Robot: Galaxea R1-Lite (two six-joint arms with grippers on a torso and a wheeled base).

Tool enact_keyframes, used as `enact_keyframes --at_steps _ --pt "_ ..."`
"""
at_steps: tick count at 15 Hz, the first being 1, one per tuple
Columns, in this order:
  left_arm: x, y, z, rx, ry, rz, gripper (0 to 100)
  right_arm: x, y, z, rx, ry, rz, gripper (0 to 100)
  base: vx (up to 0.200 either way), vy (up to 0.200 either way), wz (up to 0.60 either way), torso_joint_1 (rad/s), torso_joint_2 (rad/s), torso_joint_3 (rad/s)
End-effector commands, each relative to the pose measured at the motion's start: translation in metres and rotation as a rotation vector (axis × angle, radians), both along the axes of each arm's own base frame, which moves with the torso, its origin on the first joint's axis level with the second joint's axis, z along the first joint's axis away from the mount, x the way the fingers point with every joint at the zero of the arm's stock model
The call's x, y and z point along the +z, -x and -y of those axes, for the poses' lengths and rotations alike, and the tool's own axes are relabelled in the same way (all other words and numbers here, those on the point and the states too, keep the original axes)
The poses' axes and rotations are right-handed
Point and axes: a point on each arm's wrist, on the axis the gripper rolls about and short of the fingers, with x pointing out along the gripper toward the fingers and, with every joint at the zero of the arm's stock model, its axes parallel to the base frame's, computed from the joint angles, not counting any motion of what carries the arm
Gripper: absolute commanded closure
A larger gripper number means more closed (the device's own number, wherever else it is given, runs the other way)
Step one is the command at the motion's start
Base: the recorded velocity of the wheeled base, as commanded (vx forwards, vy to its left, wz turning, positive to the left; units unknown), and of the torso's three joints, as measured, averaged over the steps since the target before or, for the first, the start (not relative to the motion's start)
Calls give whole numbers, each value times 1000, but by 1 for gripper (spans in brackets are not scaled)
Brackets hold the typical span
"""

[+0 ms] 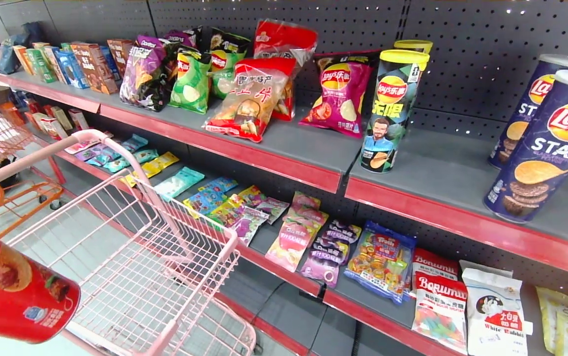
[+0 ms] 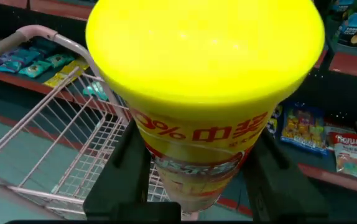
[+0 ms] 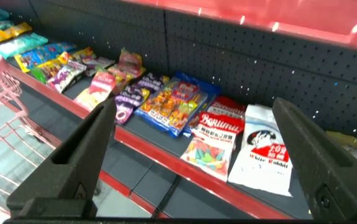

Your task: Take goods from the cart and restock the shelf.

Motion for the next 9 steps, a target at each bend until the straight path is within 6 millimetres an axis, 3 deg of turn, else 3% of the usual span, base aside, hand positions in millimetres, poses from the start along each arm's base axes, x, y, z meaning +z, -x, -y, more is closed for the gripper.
enact_keyframes --at_steps 1,9 --pt "-8 12 -1 14 -3 30 100 0 0 0 1 1 0 0 0 0 0 193 -559 -349" --pt "-10 13 -1 11 -101 51 100 0 0 0 1 1 0 0 0 0 0 215 -533 -325"
